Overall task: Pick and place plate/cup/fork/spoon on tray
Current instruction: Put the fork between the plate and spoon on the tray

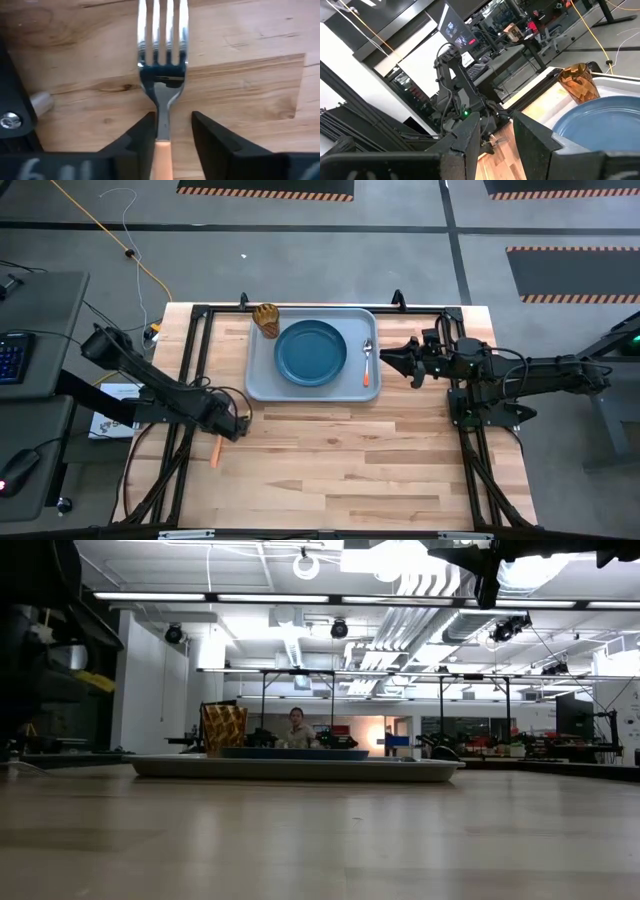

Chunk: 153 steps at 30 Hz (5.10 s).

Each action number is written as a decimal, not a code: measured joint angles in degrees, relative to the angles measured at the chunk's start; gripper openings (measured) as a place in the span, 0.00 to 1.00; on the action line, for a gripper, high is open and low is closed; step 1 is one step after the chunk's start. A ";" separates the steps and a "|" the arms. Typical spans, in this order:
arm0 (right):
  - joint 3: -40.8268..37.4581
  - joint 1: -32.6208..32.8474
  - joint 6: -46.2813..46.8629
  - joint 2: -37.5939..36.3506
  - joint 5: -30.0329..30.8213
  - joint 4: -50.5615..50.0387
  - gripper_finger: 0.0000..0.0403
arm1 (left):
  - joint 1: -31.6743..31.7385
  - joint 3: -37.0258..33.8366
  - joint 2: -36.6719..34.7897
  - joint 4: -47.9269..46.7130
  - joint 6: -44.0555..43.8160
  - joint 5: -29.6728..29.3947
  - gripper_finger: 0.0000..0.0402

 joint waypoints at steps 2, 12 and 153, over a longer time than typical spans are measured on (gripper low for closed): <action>0.00 0.00 0.00 0.00 0.00 0.00 0.27 | 0.00 0.82 0.18 0.01 0.60 -0.92 0.23; 0.00 0.00 4.21 0.00 0.80 0.66 0.27 | 2.36 11.77 -5.32 0.87 14.27 -12.66 0.02; 44.54 9.29 -25.11 43.41 -24.99 -24.98 0.00 | 30.64 24.25 0.97 58.98 30.20 44.77 0.20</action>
